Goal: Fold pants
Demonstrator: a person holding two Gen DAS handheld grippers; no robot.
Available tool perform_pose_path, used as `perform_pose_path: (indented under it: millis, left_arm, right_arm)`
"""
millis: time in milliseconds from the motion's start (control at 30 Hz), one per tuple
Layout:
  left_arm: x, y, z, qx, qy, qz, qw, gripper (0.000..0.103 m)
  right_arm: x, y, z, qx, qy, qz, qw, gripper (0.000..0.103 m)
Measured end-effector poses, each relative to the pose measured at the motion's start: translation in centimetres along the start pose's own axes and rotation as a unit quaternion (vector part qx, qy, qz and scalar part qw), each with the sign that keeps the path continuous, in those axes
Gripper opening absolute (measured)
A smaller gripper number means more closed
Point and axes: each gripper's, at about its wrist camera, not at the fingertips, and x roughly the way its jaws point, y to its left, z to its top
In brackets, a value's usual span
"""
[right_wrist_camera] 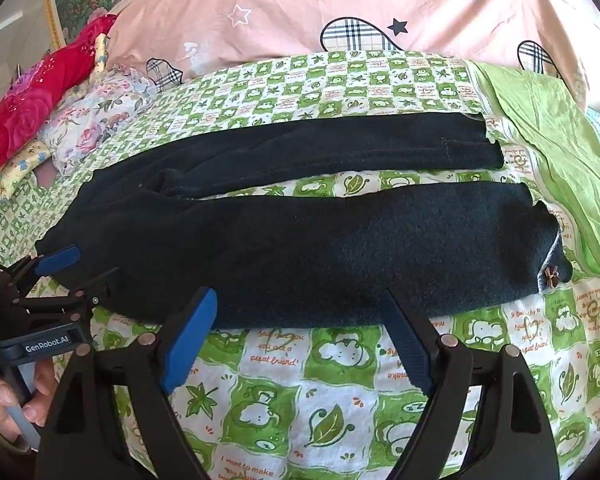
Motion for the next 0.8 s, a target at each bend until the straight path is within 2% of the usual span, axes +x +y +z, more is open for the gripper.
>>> perform_pose_path:
  millis: [800]
  left_arm:
    - [-0.18,-0.03,0.11,0.000,0.003,-0.006,1.0000,0.095]
  right_arm:
    - [-0.51,0.33,0.52,-0.002,-0.004,0.006,1.000,0.084]
